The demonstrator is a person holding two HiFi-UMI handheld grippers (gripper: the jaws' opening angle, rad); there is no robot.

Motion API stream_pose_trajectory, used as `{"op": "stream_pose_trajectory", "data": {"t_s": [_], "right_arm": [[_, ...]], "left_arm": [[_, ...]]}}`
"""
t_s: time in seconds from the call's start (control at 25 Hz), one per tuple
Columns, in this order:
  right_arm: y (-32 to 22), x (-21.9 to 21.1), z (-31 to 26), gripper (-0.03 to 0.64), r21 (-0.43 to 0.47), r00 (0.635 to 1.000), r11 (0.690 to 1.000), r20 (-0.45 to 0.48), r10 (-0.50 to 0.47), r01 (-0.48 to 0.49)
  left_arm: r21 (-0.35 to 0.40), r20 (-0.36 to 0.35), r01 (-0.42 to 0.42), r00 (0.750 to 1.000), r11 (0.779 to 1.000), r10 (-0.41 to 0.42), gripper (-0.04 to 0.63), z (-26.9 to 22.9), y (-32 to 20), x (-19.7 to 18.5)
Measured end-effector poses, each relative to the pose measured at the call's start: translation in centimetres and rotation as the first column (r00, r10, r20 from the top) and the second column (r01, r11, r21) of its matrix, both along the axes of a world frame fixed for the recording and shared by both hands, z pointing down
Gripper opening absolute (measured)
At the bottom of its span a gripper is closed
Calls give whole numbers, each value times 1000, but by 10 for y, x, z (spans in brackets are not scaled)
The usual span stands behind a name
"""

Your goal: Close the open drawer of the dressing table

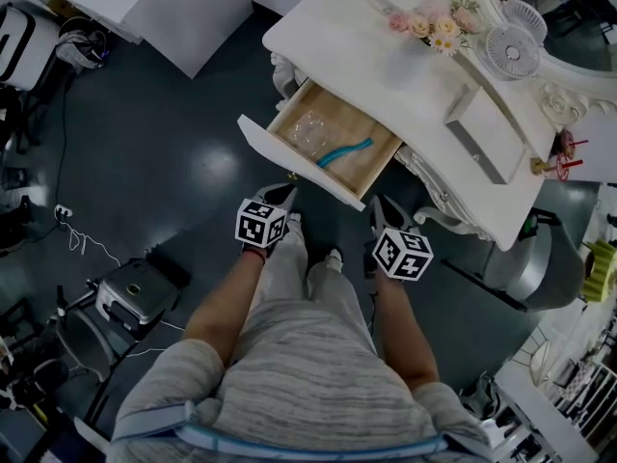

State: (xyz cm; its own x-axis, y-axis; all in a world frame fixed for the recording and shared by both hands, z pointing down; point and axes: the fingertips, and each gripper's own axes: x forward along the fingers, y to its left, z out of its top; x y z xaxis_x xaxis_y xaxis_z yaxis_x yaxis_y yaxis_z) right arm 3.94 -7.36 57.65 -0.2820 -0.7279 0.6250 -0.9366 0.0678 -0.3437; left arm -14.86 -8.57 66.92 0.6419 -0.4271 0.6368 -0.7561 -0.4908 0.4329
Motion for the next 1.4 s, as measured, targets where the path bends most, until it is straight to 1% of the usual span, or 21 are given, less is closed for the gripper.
{"op": "stream_pose_trajectory", "data": {"t_s": [0.2,0.28,0.32,0.48,0.76,1.0,1.16,1.28,1.4], "right_arm": [[-4,0,-3,20,1,1000,1000,-2,8,-8],[-6,1,-3,20,1,1000,1000,-4,10,-10],[-6,1,-3,20,2,1000,1000,-5,10,-10],[-7,4,-4,20,4,1000,1000,-10,14,-14],[-9,5,-6,20,3,1000,1000,-12,22,-22],[-11,7,-5,20,0,1000,1000,-6,31,-31],[-11,9,-2,20,-7,999,999,-5,35,-35],[-12,11,0,20,-11,999,999,-5,37,-37],[-13,12,1,20,-12,999,999,-4,39,-39]], "left_arm": [[-23,45,-23,999,999,24,28,12,-4,-1],[-33,64,-32,997,999,34,86,16,-5,-1],[-36,71,-36,997,999,38,104,18,-6,-1],[-40,107,-41,993,998,45,109,24,-10,0],[-55,193,-34,980,998,44,120,37,-17,-7],[-73,233,-44,971,996,60,120,47,-19,-7],[-84,274,-47,959,995,68,120,55,-19,-9],[-78,289,-46,955,996,67,120,63,-21,-7],[-93,303,-47,950,995,73,120,64,-22,-7]]}}
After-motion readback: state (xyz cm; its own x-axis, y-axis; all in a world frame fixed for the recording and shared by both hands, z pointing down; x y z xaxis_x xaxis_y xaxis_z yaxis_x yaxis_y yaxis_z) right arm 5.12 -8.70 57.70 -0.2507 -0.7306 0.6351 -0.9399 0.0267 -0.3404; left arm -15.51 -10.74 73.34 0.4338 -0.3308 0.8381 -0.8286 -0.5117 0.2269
